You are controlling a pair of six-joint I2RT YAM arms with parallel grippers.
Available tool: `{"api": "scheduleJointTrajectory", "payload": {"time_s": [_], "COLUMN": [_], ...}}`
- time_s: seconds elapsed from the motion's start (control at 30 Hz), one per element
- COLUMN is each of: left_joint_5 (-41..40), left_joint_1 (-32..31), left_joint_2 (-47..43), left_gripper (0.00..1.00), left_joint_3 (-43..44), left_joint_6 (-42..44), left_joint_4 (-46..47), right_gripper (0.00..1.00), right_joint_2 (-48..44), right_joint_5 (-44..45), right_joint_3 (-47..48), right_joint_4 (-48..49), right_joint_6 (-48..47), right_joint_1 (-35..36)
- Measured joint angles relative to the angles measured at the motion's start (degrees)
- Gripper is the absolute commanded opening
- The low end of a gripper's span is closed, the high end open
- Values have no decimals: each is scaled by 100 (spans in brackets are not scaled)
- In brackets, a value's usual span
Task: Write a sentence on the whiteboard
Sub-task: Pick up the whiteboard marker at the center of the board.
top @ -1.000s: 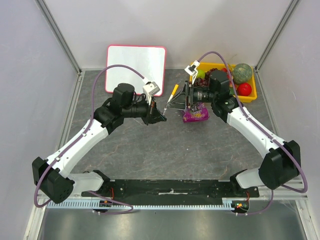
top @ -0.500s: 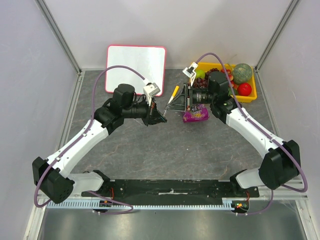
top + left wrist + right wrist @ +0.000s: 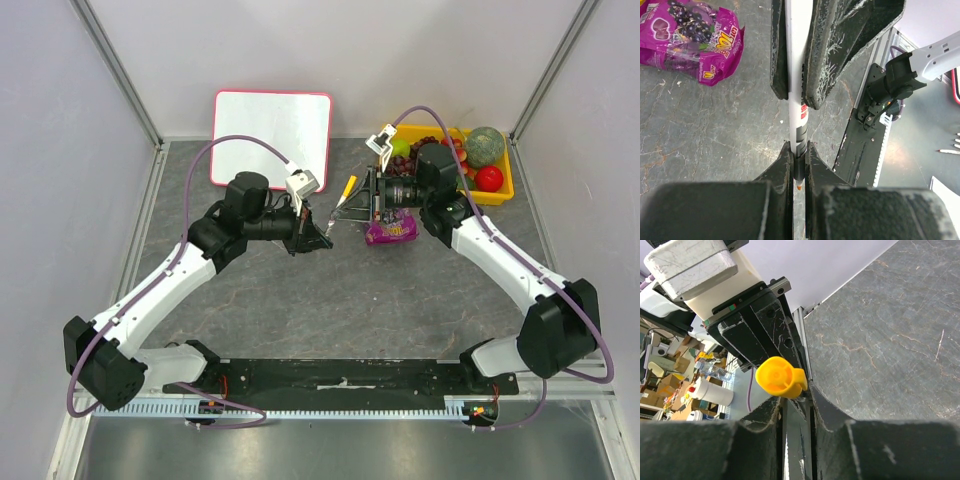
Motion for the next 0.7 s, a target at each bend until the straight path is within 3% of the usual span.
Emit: {"api": "scheduleJointTrajectory", "payload": {"time_s": [0.4,0.6,0.7], "left_joint_5": [103,120,140], "left_joint_1": [0,0,0], "left_joint_2": [2,2,2], "left_gripper": [2,2,2], "left_joint_3": [-94,-105,-116], "left_joint_6": [55,74,74], "left_joint_4": [-9,-61,-114], "right_gripper": [28,16,5], "right_joint_2": [114,181,181], "right_joint_5": [-304,-431,-422], "right_joint_3": [-13,-13,-13], "right_joint_4": [-199,-387,-496], "right_joint_6": [-245,-470,-636], "right_joint_1": [4,4,7]}}
